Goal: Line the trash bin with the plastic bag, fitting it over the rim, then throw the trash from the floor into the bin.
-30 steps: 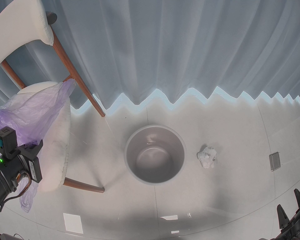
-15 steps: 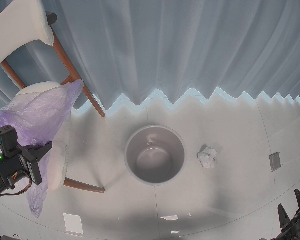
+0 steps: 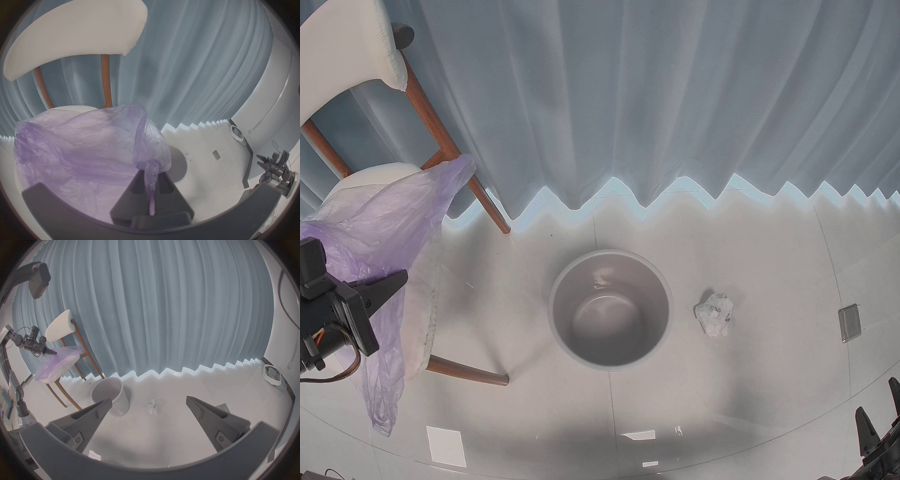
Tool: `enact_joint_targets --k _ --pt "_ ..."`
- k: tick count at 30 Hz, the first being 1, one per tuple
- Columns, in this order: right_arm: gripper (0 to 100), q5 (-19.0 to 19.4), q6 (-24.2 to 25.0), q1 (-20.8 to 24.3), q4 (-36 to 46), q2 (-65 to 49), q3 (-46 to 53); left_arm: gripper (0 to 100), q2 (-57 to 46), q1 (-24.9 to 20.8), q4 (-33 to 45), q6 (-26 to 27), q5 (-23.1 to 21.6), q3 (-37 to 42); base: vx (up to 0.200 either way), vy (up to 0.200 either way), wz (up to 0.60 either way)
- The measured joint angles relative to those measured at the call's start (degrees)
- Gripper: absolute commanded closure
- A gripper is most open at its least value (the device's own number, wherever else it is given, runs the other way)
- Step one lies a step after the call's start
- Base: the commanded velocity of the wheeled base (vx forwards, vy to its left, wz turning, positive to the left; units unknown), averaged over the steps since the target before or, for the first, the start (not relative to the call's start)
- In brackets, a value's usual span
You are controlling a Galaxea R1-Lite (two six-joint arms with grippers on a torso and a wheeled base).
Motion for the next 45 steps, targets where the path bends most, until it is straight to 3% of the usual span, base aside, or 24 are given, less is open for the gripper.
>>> enact_joint_targets --k 9,21,29,38,45 --pt "0 0.05 -0.06 0.00 0.00 0.00 0.00 100 -0.05 -0.56 -0.74 -1.37 -2.10 0.79 0.000 0.000 0.00" --pt "0 0.06 -0.06 0.00 0.00 0.00 0.00 100 0.37 -0.23 -12.21 -2.13 -12.50 3.78 0.000 0.000 0.00" --pt "0 0.06 -0.06 0.00 0.00 0.00 0.00 100 2.43 -0.87 -12.79 -2.29 -14.35 3.50 0.000 0.000 0.00" --pt "0 0.06 -0.09 0.00 0.00 0.00 0.00 100 4.06 -1.85 -12.79 -2.24 -22.85 0.96 0.000 0.000 0.00" --pt "0 0.06 -0.06 0.00 0.00 0.00 0.00 100 5.35 -2.05 -12.79 -2.29 -25.49 -0.89 0.000 0.000 0.00"
